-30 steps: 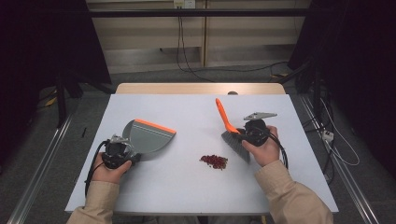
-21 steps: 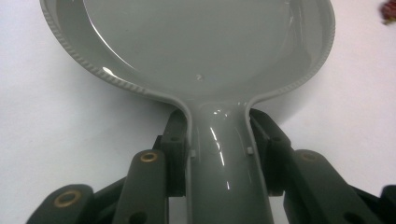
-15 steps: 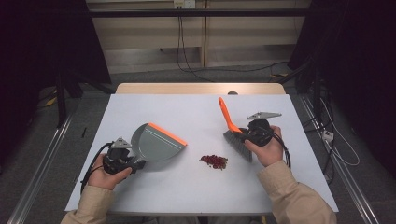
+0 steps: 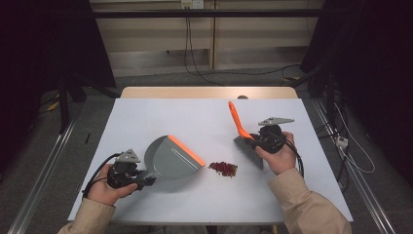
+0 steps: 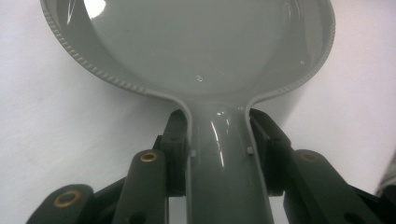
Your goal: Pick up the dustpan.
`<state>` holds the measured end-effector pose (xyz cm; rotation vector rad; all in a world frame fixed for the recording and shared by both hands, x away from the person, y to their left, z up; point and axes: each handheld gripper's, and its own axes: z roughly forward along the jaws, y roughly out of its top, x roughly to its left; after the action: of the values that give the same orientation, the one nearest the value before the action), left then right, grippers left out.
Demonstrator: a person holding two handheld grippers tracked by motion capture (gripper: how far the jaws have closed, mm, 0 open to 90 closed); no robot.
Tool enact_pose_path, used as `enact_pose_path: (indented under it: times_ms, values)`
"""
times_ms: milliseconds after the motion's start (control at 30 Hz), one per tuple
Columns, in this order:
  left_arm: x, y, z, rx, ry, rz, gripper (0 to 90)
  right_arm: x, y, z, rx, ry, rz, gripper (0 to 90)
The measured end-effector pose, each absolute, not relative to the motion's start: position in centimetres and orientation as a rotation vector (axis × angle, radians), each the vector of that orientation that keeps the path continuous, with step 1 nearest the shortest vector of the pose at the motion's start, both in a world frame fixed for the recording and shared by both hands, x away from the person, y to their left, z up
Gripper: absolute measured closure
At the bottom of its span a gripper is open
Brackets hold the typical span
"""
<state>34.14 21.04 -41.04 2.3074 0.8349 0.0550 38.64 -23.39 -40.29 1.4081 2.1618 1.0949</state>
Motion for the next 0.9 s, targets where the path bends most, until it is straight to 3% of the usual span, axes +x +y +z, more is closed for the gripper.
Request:
enact_pose_path:
  times_ms: [900]
  values:
    - [32.5, 18.3, -42.0, 2.410, 0.617, -0.048, 62.9, 38.0, -21.6, -41.2, 1.307, 2.173, 1.042, 70.6]
